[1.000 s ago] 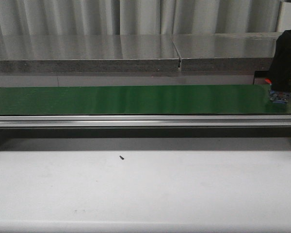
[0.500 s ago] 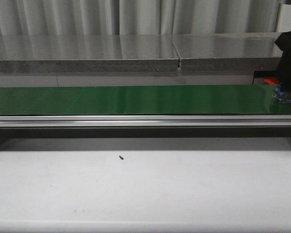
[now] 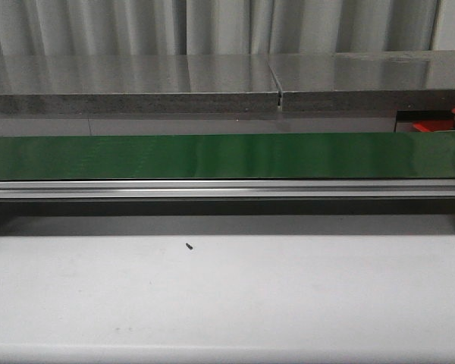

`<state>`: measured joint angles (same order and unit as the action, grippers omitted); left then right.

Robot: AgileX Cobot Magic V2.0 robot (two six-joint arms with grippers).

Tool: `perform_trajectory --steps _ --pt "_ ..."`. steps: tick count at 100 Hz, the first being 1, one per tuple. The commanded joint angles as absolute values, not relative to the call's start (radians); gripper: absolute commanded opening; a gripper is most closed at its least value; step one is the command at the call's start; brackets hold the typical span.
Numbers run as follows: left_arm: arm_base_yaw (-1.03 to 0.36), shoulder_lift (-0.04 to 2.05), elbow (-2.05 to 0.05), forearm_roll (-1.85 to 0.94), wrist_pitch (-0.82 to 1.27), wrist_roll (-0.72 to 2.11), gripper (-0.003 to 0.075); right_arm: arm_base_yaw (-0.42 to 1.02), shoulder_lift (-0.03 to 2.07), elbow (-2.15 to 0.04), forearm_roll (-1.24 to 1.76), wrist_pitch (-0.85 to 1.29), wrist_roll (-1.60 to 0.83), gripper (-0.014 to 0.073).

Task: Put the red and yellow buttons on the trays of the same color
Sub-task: 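Place the yellow button into the yellow tray and open the right gripper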

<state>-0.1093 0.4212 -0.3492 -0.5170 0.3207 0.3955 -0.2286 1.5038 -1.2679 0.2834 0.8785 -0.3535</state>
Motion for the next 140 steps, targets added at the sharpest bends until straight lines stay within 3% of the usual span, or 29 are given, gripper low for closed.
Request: perform_trajectory --steps 1,30,66,121,130,140 --pt "-0.116 0.424 -0.378 -0.531 0.254 0.395 -0.0019 -0.279 1.407 -1.296 0.182 0.887 -0.251 0.0153" --pt "-0.116 0.424 -0.378 -0.531 0.254 0.395 -0.0019 -0.428 1.366 -1.153 0.125 0.872 -0.183 0.0153" --pt "-0.116 0.424 -0.378 -0.533 0.254 0.395 -0.0019 -0.461 1.391 -0.853 0.165 0.556 -0.178 0.0153" --pt "-0.116 0.424 -0.378 -0.533 0.254 0.395 -0.0019 -0.461 1.553 -0.84 0.174 0.457 -0.178 0.0159" --pt "-0.116 0.424 -0.378 -0.533 0.254 0.395 -0.0019 -0.461 1.553 -0.844 0.174 0.467 -0.178 0.0238" --pt "-0.116 0.424 -0.378 -0.533 0.254 0.395 -0.0019 -0.461 1.553 -0.854 0.174 0.49 -0.178 0.0425"
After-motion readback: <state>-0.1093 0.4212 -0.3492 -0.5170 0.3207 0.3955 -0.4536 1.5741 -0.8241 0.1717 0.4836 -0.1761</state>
